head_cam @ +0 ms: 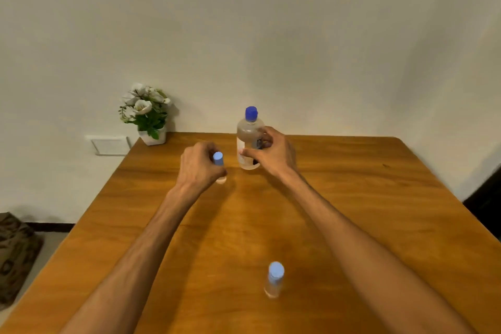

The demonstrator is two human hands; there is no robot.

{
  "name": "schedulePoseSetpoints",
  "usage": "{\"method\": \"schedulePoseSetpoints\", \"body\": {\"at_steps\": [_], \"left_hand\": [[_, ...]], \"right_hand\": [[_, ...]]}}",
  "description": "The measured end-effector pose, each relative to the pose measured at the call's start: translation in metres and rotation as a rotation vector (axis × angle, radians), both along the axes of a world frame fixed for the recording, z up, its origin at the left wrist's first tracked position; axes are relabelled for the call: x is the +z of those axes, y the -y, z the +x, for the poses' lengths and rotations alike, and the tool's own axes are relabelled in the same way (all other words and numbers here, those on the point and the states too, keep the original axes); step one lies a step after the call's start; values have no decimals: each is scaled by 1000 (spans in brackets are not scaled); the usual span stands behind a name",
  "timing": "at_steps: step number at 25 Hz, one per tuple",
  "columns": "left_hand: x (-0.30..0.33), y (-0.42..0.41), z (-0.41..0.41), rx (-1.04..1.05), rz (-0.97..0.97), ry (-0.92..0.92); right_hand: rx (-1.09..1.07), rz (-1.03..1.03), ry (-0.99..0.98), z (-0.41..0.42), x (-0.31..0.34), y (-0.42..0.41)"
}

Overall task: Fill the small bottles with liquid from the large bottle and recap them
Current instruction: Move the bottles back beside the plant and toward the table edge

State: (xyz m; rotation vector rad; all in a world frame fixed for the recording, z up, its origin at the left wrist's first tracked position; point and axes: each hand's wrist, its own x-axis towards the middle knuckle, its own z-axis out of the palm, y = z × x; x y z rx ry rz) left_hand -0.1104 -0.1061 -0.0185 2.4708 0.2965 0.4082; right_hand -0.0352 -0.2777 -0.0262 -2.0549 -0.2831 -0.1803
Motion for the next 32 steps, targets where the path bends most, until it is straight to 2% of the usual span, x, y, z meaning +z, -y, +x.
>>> {"method": "schedulePoseSetpoints", "body": {"at_steps": [4, 8, 13, 17, 20, 23, 27, 32], "left_hand": [[-28, -58, 25, 17, -27, 35], [-48, -91, 50, 1, -64, 121], [-60, -107, 72, 7, -96, 216], [-71, -108, 79, 21, -198, 237], [-75, -100, 87, 20, -242, 249], [-74, -88, 105, 34, -247, 248], [-67, -64, 137, 28, -225, 256], [-63, -46, 167, 119, -243, 240]], "right_hand": [[121, -29, -52, 68, -7, -108], [171, -80, -51, 115, -22, -180], [157, -73, 2, 140, -40, -209], [203, -77, -55, 142, -43, -205], [184, -125, -154, 130, -36, -170], [181, -23, -226, 100, -24, -96], [350, 46, -319, 6, -11, 42], [285, 39, -402, -108, -16, 138]]}}
